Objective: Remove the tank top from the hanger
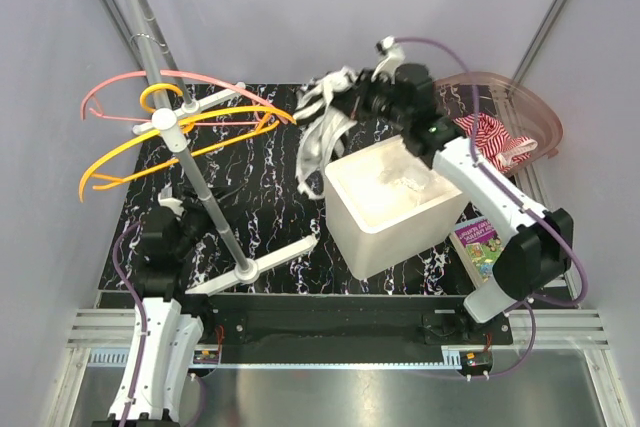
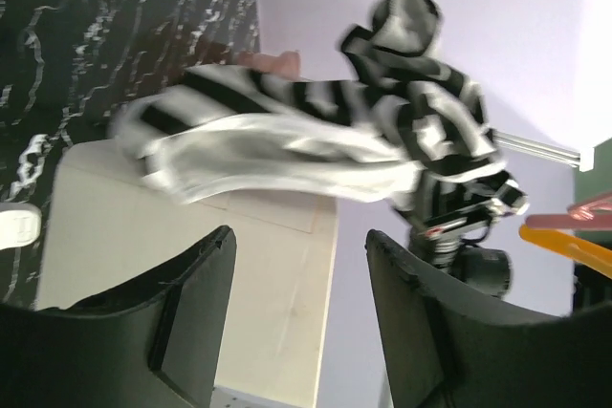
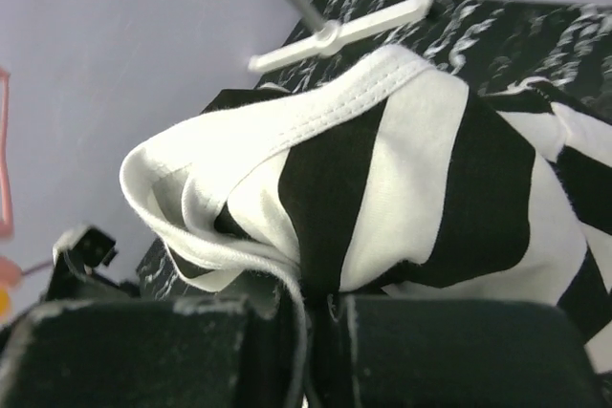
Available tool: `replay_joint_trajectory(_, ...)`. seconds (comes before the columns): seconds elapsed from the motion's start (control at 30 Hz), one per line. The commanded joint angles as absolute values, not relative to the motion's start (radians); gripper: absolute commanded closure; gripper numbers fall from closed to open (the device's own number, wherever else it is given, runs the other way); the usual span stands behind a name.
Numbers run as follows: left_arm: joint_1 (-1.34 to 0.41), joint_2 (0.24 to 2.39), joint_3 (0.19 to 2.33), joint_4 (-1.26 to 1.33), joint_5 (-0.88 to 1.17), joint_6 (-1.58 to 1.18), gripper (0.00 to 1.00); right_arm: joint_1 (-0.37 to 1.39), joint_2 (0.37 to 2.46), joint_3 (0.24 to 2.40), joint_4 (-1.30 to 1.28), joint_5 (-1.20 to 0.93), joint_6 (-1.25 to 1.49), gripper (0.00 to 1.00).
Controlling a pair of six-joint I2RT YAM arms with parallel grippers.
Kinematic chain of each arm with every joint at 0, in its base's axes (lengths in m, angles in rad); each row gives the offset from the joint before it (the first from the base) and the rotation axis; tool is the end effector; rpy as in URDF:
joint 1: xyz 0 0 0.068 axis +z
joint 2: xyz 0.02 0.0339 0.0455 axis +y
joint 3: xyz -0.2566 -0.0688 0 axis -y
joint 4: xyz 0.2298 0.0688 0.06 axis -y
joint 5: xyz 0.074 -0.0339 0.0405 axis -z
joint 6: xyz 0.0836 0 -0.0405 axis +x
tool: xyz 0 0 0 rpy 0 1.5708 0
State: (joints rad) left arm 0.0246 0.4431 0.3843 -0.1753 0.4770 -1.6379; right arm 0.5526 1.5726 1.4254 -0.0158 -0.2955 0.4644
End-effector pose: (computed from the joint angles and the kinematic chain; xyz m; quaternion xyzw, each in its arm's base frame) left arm 0.1662 -0.0343 0.2355 -0.4647 0.6221 -0.5630 0.2828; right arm 0.3349 0.2352 0.3708 -0.1284 0.7491 0.4097 0.5045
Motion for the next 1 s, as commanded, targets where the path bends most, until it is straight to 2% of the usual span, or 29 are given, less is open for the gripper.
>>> replay_joint_trajectory(0.0, 0.028, 0.437, 0.396, -0.294, 0.517, -1.516, 0.39, 0.399, 1.554, 1.664, -0.145, -0.239, 0.486, 1.0)
replay_joint_trajectory(0.23, 0.026, 0.465, 0.452, -0.391, 0.526, -1.398, 0.39, 0.195, 1.569, 1.865, -0.25, -0.151, 0.451, 1.0)
replay_joint_trajectory(0.37, 0.026, 0.515, 0.518, -0.449, 0.496, -1.318, 0.39, 0.117, 1.594, 1.953, -0.331, -0.007, 0.381, 1.0)
replay_joint_trajectory(0.6, 0.029, 0.589, 0.751, -0.718, 0.299, -1.169, 0.37, -0.078, 1.655, 1.977, -0.408, 0.149, 0.302, 1.0)
replay_joint_trajectory(0.83, 0.029, 0.601, 0.758, -0.761, 0.29, -1.137, 0.36, -0.218, 1.773, 1.963, -0.439, 0.14, 0.273, 0.96)
replay_joint_trajectory(0.87, 0.031, 0.601, 0.753, -0.761, 0.293, -1.137, 0.36, -0.225, 1.784, 1.962, -0.445, 0.134, 0.272, 0.94)
replay_joint_trajectory(0.9, 0.029, 0.601, 0.75, -0.761, 0.298, -1.134, 0.36, -0.238, 1.798, 1.962, -0.452, 0.123, 0.27, 0.77)
replay_joint_trajectory(0.97, 0.031, 0.612, 0.753, -0.765, 0.296, -1.111, 0.35, -0.244, 1.85, 2.008, -0.538, 0.072, 0.287, 0.53)
